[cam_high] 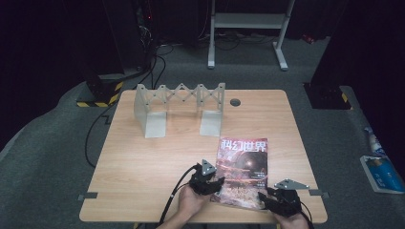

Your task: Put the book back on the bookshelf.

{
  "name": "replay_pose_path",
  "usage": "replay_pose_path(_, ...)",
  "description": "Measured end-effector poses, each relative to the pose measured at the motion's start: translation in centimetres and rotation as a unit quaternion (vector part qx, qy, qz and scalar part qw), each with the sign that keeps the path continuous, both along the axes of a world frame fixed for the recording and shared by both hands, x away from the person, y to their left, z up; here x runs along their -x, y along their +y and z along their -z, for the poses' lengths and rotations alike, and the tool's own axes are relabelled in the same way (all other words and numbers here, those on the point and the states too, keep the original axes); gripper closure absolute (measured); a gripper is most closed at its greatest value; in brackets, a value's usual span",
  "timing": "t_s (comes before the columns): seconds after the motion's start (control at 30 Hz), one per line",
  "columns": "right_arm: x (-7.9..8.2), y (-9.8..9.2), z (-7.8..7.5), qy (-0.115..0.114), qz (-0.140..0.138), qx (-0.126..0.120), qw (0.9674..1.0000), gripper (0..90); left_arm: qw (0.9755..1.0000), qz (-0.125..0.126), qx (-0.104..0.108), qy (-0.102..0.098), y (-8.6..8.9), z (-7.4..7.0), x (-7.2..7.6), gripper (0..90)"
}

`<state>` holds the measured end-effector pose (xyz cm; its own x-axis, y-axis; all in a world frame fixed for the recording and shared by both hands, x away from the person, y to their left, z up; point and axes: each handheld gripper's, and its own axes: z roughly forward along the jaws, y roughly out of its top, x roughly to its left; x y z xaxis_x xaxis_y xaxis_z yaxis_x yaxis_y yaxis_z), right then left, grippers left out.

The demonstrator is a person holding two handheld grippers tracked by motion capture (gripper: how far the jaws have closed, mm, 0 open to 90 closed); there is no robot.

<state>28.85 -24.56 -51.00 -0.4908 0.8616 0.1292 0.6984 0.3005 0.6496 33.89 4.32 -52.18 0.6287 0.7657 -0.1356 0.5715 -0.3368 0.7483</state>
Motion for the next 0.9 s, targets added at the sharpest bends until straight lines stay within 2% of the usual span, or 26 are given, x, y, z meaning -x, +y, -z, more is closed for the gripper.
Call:
replay_pose_path(0.43,0.0,0.6,0.0,0.002,-0.015,0.001,0.9999,55.1,1.0000,-0.002,0.001,-0.006,1.3,0.1,1.4,52.0)
replay_pose_path(0.9,-0.4,1.9,0.1,0.000,-0.031,-0.003,0.9995,55.3,0.9996,-0.025,0.010,-0.010,2.9,0.3,2.6,52.0)
